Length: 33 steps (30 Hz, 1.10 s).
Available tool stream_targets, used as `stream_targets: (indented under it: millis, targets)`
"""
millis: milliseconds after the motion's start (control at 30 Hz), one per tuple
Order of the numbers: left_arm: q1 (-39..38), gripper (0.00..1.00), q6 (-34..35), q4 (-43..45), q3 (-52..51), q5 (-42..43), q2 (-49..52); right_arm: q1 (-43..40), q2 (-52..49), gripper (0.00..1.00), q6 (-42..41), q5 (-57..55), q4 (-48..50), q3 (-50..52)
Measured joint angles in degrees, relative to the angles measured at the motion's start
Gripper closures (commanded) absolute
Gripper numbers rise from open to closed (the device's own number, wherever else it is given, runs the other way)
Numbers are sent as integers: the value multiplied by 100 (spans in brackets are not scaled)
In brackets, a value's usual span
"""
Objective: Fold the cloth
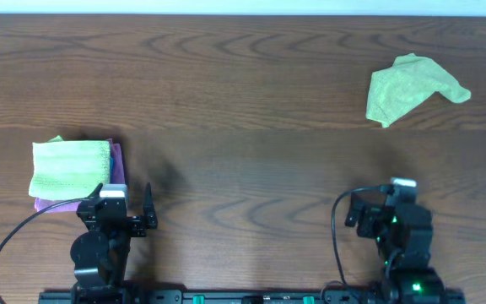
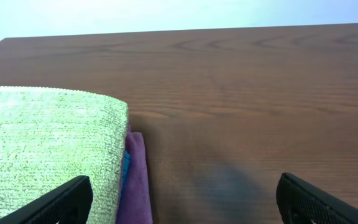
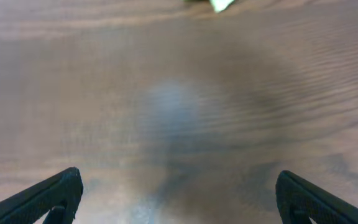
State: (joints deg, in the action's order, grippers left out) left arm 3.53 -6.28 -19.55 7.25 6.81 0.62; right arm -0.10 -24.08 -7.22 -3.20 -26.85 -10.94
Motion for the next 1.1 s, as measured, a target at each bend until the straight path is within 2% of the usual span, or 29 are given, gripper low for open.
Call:
stream_targets:
  millis: [100, 467, 833, 1100]
  targets:
    - [0, 5, 0, 0, 0, -2, 0, 0, 348, 1, 236, 92, 0, 267]
    - [0, 5, 0, 0, 0, -9, -4, 0, 1346, 1, 1156, 155, 57, 264]
    - [0, 5, 0, 0, 0, -20, -2, 0, 2039, 1, 1266, 120, 48, 264]
    - [0, 5, 0, 0, 0, -20, -2, 0, 2319, 1, 1016, -170, -155, 243]
